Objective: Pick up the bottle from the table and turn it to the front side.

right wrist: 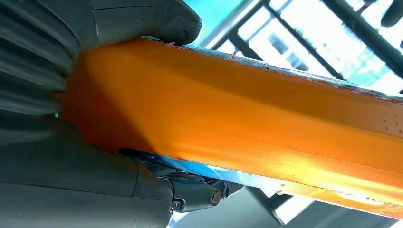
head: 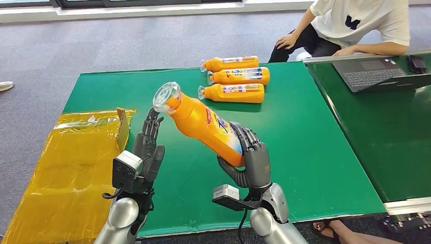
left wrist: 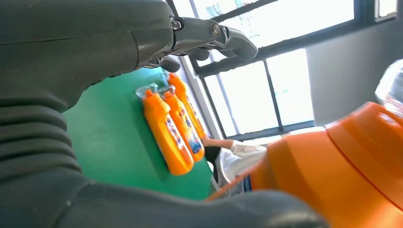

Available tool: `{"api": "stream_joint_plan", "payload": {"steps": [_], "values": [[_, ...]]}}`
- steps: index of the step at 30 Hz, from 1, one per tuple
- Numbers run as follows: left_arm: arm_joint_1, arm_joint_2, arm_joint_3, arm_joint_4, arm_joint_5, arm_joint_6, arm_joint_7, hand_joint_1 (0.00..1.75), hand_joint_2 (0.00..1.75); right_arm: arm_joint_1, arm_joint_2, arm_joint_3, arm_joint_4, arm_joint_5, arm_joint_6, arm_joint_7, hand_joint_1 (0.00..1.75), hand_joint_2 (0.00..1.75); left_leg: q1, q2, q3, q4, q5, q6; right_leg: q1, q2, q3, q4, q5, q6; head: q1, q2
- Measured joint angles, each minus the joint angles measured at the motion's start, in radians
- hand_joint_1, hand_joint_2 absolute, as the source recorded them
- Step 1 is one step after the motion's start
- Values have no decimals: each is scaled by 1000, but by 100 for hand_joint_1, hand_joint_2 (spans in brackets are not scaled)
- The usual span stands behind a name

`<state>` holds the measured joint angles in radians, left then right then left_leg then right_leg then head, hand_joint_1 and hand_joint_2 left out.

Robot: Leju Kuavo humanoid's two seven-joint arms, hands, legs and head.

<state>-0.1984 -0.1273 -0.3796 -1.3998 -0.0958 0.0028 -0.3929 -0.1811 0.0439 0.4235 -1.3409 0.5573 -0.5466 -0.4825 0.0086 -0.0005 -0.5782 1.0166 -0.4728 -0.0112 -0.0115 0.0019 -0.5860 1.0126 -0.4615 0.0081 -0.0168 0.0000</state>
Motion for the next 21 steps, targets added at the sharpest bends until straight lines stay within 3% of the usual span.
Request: {"api": "stream_joint_plan", "payload": {"steps": [9, 21], "values": [[3, 23, -5, -60, 4, -65, -4, 0, 175, -39, 0, -24, 10, -52, 91, -34, 175, 175, 0, 0, 0, 0, 0, 0, 0, 0, 0, 0, 0, 0, 0, 0], [2, 41, -65, -84, -23, -132, 26, 0, 175, -86, 4, -24, 47, -70, 137, -41, 175, 175, 0, 0, 0, 0, 0, 0, 0, 0, 0, 0, 0, 0, 0, 0]]}}
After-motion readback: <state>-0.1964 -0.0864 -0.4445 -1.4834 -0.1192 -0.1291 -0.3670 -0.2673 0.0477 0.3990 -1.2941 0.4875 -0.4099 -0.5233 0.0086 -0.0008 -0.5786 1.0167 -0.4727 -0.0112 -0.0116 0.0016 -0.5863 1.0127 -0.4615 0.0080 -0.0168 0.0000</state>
